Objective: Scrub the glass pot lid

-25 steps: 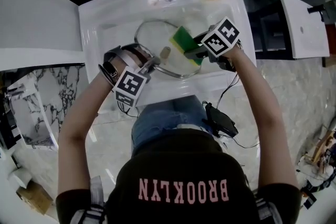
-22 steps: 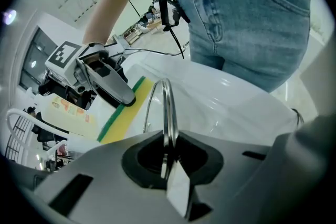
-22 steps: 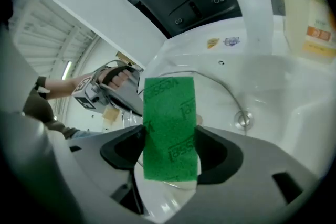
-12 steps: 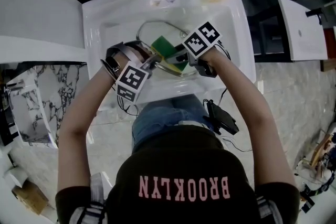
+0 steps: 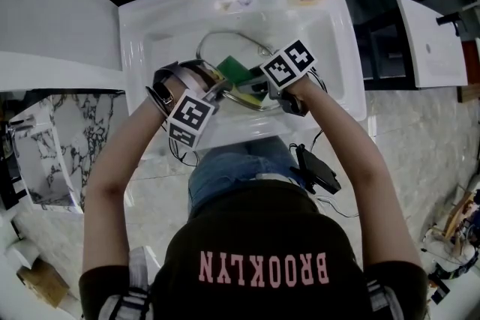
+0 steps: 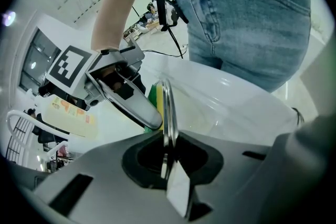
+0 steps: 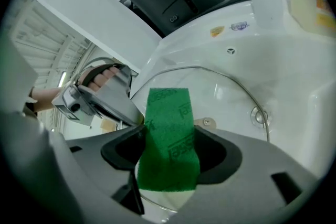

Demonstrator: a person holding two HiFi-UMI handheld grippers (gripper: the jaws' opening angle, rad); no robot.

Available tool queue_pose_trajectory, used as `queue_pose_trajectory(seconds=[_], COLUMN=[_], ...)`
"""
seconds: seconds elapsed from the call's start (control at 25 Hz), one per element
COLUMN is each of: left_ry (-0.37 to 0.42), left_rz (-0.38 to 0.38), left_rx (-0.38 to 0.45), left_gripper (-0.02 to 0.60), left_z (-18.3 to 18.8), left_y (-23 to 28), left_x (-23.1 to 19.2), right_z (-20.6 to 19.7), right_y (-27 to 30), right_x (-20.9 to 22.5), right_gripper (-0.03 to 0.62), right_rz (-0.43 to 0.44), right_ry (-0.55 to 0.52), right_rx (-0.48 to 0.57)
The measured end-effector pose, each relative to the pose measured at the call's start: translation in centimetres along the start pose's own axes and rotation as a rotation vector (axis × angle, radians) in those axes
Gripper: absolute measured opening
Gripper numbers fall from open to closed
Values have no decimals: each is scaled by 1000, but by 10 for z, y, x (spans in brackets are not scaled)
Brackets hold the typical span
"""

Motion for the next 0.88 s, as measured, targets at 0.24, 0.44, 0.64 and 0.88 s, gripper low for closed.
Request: queue_pose_trajectory(seconds=[0.24,0.44,0.64,0.88], left_ry=[-1,-2,1,-3], left_rz=[1,6,8,-6], left_rx=[8,14,21,32], left_gripper=[29,29,29,29], left_z=[1,1,1,2], left_y=[0,0,0,1], left_x=[-1,-2,-3,-2], right_z=[-6,-11,-17,-24], right_y=[-2,-4,-8,-15], right_x=[14,31,50,74], right_gripper=[279,280,280,281], right_rz=[22,-3,-43,-105], right_ry=[45,68,85,99], right_rx=[-37,-62,-83,-106])
Point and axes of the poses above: the fingertips, and each gripper's own axes: y forward along the fingers, x to its right, z out of its top, the point moved 1 cm from there along -y, backward along the fingers, and after that the axes turned 12 degrees about z, right-handed, at the moved point
